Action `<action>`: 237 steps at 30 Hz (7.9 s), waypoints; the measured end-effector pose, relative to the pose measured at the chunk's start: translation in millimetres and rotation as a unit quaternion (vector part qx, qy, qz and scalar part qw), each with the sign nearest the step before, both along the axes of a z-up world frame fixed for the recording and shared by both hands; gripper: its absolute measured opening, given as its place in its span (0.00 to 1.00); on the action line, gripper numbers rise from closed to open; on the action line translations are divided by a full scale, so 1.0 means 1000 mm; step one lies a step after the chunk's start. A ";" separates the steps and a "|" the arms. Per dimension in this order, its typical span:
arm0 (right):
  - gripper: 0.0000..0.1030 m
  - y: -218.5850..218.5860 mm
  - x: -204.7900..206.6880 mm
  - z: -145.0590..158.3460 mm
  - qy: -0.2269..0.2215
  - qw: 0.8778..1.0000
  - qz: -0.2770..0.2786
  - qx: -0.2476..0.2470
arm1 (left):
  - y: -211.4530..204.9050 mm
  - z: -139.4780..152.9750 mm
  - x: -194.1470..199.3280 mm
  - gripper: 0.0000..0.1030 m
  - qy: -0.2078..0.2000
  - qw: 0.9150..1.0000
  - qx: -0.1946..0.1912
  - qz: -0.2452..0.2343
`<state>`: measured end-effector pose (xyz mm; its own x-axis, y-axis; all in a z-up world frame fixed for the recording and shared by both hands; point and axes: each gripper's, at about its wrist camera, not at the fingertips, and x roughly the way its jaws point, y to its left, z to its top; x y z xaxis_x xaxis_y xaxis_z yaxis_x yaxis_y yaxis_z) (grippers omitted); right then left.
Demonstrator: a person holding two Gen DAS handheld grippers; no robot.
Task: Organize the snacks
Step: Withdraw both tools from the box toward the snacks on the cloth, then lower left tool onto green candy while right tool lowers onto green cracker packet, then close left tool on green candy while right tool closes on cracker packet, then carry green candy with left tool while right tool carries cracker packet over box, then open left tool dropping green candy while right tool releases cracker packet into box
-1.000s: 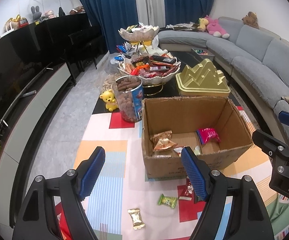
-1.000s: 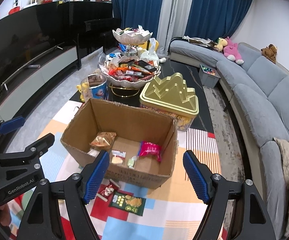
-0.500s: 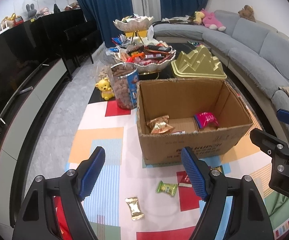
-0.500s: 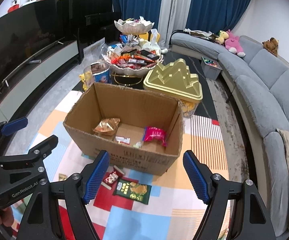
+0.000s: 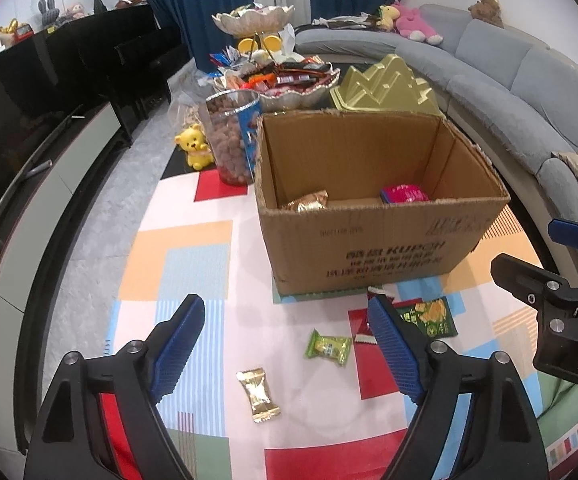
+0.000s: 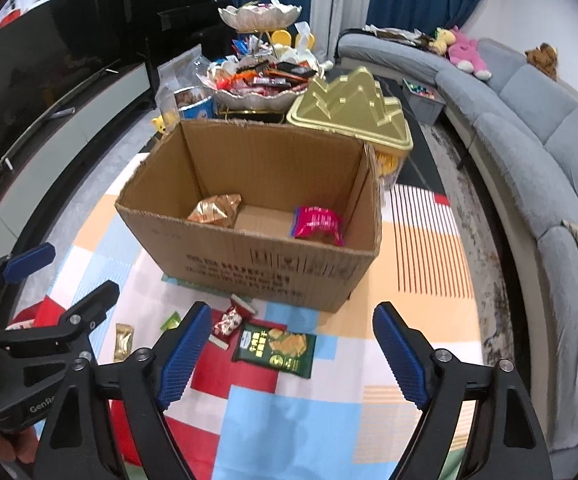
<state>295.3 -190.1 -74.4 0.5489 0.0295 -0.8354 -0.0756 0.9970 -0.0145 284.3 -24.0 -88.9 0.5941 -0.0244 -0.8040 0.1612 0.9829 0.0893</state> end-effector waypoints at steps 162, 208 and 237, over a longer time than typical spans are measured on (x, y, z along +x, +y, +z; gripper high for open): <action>0.64 0.011 -0.037 -0.036 0.032 0.997 -0.038 0.053 | -0.009 -0.017 -0.028 0.31 -0.030 0.998 -0.018 -0.051; 0.64 -0.013 0.005 0.058 -0.068 0.996 -0.031 0.042 | -0.032 0.076 0.041 0.31 -0.103 0.993 -0.024 -0.048; 0.65 -0.014 0.079 0.023 -0.038 0.998 -0.016 0.046 | -0.034 0.032 0.114 0.33 -0.061 0.997 -0.023 -0.039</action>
